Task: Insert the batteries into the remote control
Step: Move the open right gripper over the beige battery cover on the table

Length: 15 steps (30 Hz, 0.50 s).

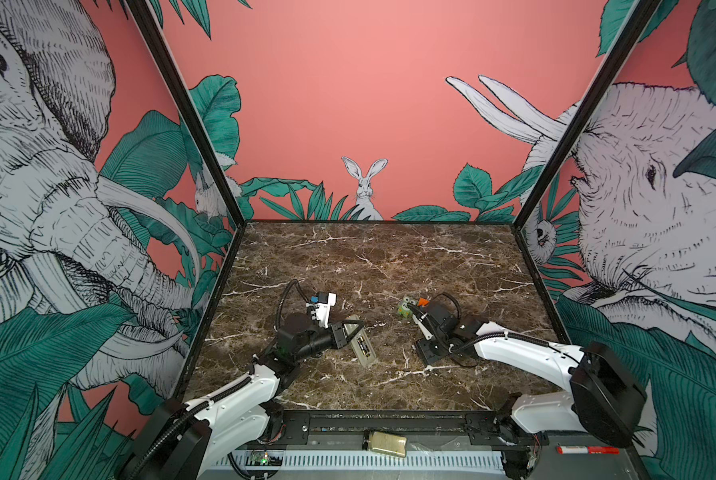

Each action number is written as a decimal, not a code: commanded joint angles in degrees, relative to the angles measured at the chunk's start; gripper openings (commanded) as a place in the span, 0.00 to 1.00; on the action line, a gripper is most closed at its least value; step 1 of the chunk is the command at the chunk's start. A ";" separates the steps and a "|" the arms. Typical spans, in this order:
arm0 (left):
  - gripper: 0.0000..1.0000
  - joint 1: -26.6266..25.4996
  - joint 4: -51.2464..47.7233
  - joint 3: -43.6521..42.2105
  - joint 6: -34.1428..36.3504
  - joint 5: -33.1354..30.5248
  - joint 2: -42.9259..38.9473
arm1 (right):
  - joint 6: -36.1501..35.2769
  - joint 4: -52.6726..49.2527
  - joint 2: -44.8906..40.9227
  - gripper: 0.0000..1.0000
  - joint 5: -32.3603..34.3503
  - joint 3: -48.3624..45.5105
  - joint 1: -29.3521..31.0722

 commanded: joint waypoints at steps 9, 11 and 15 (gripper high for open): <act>0.00 -0.23 3.51 0.55 -0.07 0.33 0.63 | 1.59 2.85 0.91 0.61 -0.66 -2.46 -1.63; 0.00 -0.26 3.53 0.45 -0.07 0.28 0.52 | 1.54 3.24 1.32 0.60 -0.99 -2.45 -1.77; 0.00 -0.25 3.70 0.27 -0.19 0.20 0.50 | 1.66 4.10 1.83 0.56 -1.23 -2.18 -2.03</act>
